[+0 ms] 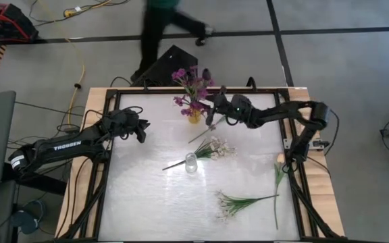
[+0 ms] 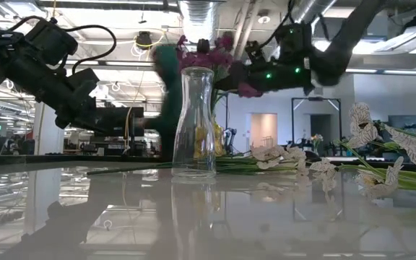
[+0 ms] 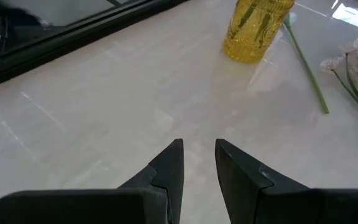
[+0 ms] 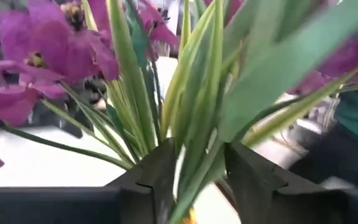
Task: Sort flowers into vase by color
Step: Put the black flower into the yellow vase
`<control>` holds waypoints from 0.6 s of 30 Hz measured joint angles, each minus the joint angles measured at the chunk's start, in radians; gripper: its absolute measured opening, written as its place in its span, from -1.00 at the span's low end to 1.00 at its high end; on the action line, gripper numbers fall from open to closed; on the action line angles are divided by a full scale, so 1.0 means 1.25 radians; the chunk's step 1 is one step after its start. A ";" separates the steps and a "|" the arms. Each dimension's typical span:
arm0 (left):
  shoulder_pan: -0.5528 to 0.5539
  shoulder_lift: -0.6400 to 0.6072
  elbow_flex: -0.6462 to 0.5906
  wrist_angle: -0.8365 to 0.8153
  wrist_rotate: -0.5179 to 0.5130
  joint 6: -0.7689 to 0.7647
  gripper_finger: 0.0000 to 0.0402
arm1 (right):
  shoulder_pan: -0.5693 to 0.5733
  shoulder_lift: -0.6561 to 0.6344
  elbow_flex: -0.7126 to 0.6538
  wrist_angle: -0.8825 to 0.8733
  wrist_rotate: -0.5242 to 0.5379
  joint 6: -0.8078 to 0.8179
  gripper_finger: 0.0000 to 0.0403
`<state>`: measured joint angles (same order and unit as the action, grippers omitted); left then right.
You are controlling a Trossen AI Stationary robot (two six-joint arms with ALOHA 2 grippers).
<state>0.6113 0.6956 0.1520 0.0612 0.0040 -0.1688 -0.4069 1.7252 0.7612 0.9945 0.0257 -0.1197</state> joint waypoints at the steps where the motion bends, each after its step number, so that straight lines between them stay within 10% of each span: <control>1: 0.000 0.000 0.000 0.000 0.000 0.003 -0.60 | -0.001 -0.026 0.000 -0.047 0.000 -0.009 -0.15; 18: 0.000 -0.001 0.042 0.005 0.030 0.024 -0.60 | 0.002 -0.350 0.075 -0.771 0.002 -0.058 0.03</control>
<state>0.6113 0.6946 0.2042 0.0671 0.0417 -0.1390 -0.4049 1.2880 0.8550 0.0309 0.0284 -0.1928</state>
